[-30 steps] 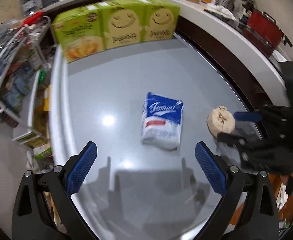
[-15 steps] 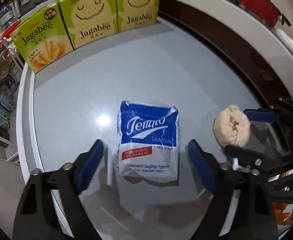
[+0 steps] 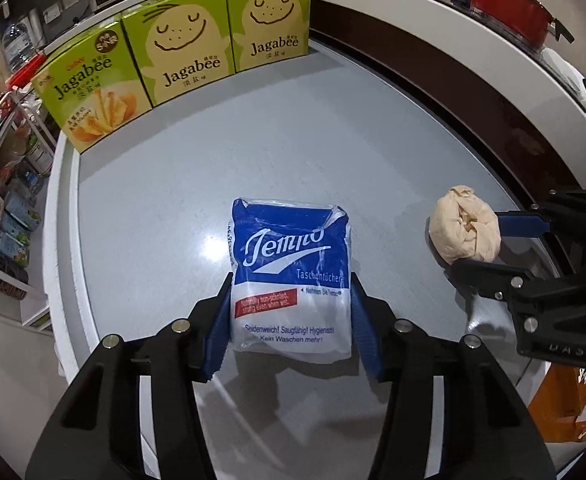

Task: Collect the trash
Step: 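Close left tool on the blue Tempo tissue pack while right tool grips the tan paper ball, then carry the tissue pack in left tool and paper ball in right tool over the bin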

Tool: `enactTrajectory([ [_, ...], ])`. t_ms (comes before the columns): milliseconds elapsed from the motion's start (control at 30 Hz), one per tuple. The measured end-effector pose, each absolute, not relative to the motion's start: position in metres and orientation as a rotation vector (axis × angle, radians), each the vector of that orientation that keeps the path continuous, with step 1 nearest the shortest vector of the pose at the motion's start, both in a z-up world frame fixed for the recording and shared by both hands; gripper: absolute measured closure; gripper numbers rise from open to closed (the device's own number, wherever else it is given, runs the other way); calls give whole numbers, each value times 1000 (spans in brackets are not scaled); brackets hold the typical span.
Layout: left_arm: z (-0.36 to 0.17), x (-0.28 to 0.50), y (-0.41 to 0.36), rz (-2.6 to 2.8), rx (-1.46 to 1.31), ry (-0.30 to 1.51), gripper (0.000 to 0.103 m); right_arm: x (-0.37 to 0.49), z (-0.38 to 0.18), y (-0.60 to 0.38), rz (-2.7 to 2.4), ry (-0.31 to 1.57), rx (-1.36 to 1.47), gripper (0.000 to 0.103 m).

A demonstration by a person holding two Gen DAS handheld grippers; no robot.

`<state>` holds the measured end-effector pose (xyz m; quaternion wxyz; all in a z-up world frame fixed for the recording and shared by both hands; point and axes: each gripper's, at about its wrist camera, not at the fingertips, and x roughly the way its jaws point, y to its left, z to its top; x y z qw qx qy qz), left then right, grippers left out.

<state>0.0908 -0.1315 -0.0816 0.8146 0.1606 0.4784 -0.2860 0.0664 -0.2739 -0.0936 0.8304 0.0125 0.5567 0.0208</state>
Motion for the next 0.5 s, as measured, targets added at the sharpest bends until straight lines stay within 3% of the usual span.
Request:
enactTrajectory([
  [500,-60,65,-100,-552,265,994,50,53,-69,-268,100,1141,42,57],
])
